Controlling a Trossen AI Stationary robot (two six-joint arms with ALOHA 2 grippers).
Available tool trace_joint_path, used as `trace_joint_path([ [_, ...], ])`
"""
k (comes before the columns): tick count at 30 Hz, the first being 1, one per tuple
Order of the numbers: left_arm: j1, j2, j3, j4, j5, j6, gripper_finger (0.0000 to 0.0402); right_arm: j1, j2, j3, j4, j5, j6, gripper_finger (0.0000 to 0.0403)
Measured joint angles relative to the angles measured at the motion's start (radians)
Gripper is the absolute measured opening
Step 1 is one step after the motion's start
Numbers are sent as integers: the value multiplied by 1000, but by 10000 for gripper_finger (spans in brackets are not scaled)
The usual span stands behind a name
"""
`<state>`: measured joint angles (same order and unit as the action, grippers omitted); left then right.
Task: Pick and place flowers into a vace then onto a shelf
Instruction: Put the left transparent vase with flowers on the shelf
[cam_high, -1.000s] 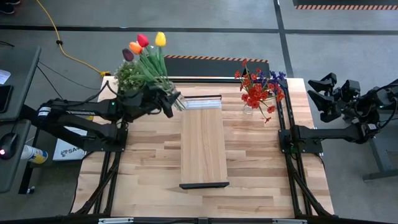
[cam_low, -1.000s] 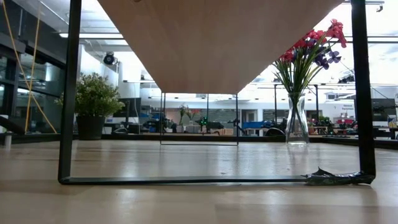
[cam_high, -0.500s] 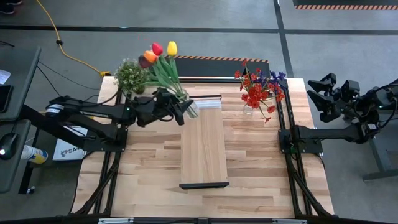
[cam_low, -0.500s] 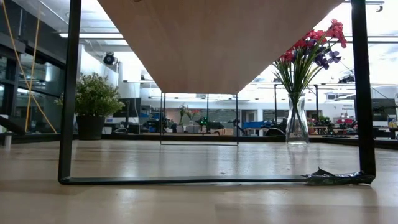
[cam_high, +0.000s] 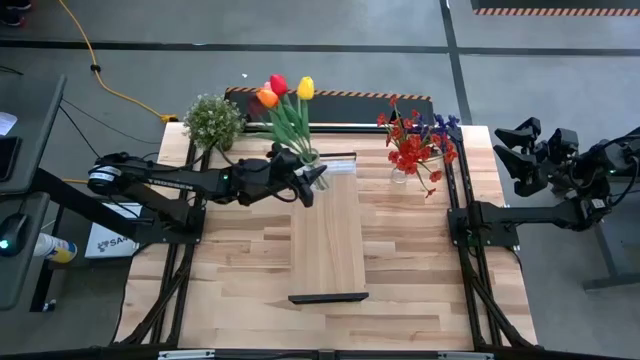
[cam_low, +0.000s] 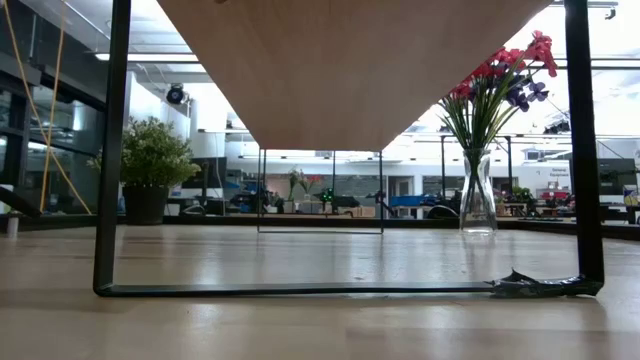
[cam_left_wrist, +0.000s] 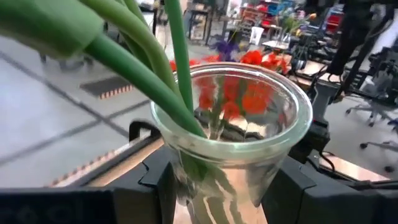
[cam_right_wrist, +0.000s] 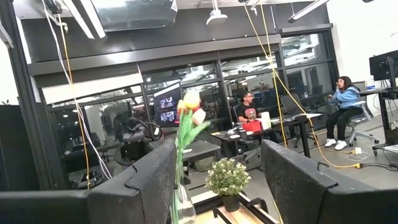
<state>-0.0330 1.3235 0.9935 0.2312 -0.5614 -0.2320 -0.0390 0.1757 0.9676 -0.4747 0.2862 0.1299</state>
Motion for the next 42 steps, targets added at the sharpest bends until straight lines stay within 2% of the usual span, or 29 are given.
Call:
trace_joint_path([
  [7, 0, 119, 146, -163, -7, 116, 203, 0, 0, 0, 0, 0, 0, 222],
  [11, 0, 166, 188, -224, -54, 155, 203, 0, 0, 0, -14, 0, 0, 222],
  [22, 0, 186, 184, -234, -69, 155, 203, 0, 0, 0, -59, 6, 0, 222],
  [28, 0, 186, 151, -228, -100, 129, 203, 0, 0, 0, -61, 53, 0, 222],
  [42, 22, 185, 86, -134, -79, 109, 203, 0, 0, 0, -61, 86, -16, 222],
])
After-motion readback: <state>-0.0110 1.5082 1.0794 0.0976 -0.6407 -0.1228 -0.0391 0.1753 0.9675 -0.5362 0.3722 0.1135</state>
